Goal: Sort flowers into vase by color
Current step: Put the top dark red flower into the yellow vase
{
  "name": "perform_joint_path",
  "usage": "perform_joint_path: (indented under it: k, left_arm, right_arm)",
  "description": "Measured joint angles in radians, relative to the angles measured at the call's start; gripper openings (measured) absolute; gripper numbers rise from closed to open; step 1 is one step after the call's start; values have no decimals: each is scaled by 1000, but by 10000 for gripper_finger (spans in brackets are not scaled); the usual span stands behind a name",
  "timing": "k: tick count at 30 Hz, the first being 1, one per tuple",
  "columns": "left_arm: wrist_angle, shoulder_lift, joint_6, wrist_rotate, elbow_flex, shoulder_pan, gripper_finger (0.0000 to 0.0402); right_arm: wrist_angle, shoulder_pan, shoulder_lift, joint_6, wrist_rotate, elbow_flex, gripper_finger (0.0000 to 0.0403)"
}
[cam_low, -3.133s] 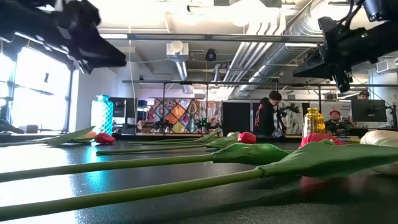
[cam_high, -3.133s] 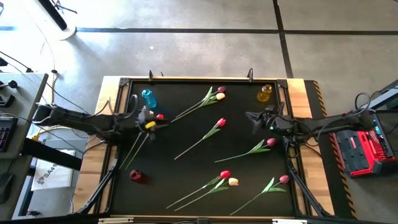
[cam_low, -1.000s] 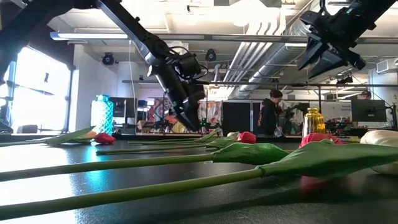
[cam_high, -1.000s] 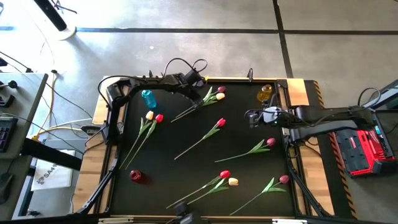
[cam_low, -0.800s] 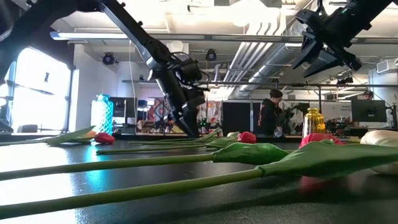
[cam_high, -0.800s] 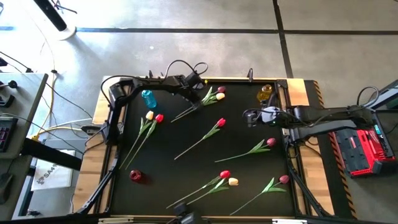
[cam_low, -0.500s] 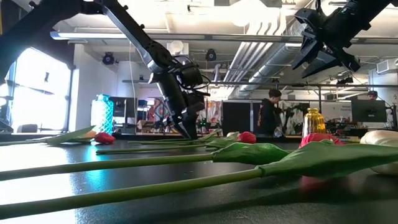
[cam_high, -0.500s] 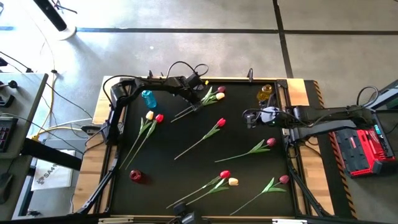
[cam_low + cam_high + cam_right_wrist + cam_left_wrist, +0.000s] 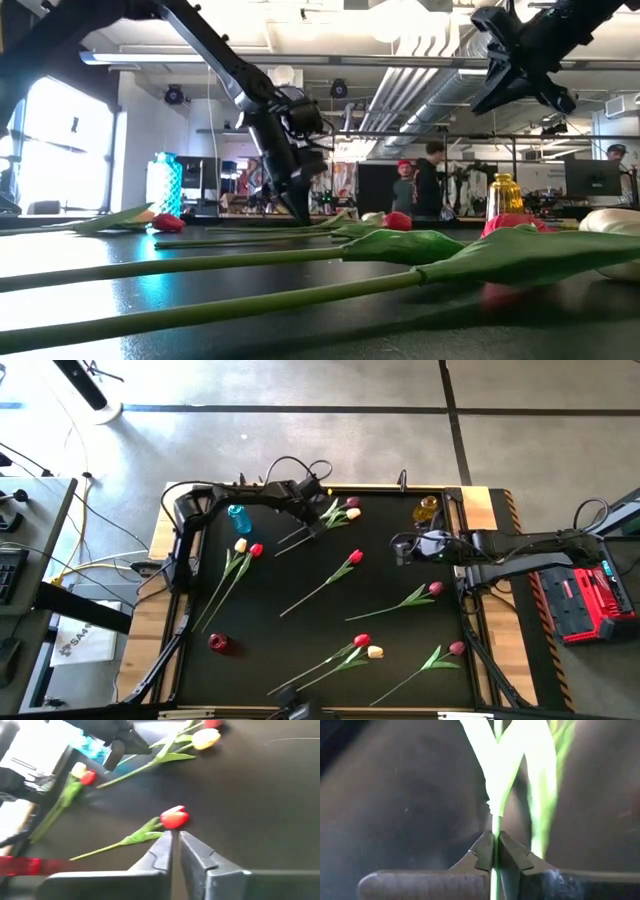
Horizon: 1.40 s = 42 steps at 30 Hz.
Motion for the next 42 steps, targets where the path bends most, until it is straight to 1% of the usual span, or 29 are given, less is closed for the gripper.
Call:
perform_joint_path:
  k: [2, 5, 8, 13, 16, 19, 21, 24, 28, 32, 39, 42]
  left_arm:
    - [1, -39, -30, 13, 0, -1, 3]
    - [6, -111, -59, 35, 0, -6, 1]
    - [32, -191, -85, 58, 0, -18, 1]
    - [118, -312, -86, 110, 2, -65, 1]
    - [188, -354, -86, 160, 2, -108, 0]
    - [263, -371, -86, 201, 2, -159, 0]
    - [317, -370, -95, 209, 3, -193, 0]
    - [408, -365, -137, 222, 3, -237, 0]
    - [503, -358, -188, 222, 3, -276, 0]
    - [547, -356, -217, 214, 3, -291, 0]
    - [561, -354, -243, 210, 3, -304, 0]
    - [559, -354, -241, 210, 3, -313, 0]
  right_arm:
    - [63, 0, 0, 0, -6, 0, 5]
    - [170, 0, 0, -7, 25, 0, 27]
    - [249, -4, 0, -42, 78, 0, 70]
    - [335, -39, 0, -109, 144, 0, 162]
    - [433, -70, 0, -193, 148, 0, 210]
    - [541, -102, 0, -263, 127, 0, 236]
    - [598, -126, 0, -299, 83, 0, 241]
    - [664, -146, 0, -363, -26, 0, 239]
    - [718, -132, 2, -487, -160, 0, 231]
    - [749, -103, 2, -564, -171, 0, 228]
    - [809, -98, 29, -560, -163, 0, 226]
    - [842, -98, 57, -559, -162, 0, 215]
